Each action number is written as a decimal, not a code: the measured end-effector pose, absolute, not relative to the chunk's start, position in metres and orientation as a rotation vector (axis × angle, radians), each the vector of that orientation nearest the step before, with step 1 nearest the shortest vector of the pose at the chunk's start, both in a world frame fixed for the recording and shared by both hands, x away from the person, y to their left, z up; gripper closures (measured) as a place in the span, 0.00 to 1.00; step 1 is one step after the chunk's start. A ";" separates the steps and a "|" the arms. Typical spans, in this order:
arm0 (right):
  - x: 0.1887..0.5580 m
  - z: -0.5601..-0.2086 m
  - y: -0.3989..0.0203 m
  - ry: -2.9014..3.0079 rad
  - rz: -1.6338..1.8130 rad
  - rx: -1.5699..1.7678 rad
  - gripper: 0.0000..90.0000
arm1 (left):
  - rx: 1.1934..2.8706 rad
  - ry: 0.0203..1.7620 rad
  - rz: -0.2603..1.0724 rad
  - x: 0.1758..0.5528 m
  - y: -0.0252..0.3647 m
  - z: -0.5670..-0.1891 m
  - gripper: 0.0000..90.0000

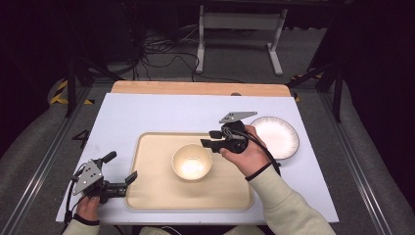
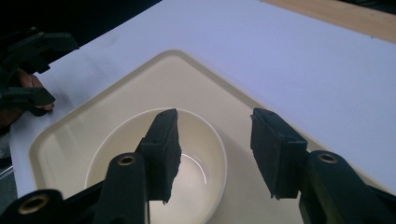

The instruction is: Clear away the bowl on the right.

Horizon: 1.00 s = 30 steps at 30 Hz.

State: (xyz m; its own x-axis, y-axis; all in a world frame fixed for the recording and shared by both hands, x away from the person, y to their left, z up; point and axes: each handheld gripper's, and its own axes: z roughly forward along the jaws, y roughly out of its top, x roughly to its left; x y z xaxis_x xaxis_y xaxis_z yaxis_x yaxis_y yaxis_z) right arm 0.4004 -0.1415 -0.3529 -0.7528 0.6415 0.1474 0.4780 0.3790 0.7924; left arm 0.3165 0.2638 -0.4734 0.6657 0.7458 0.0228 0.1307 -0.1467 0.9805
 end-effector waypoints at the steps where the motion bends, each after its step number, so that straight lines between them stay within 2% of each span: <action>1: 0.399 -0.353 -0.143 2.440 1.322 0.980 0.58 | 1.659 0.724 0.626 0.316 0.264 -0.473 0.00; 15: 0.385 -0.347 -0.173 2.324 1.435 0.769 0.48 | 1.660 0.727 0.625 0.317 0.264 -0.473 0.00; 23: 0.370 -0.347 -0.185 2.228 1.518 0.535 0.38 | 1.661 0.727 0.625 0.317 0.264 -0.473 0.00; 30: 0.361 -0.353 -0.192 2.121 1.590 0.500 0.32 | 1.661 0.726 0.625 0.317 0.264 -0.473 0.00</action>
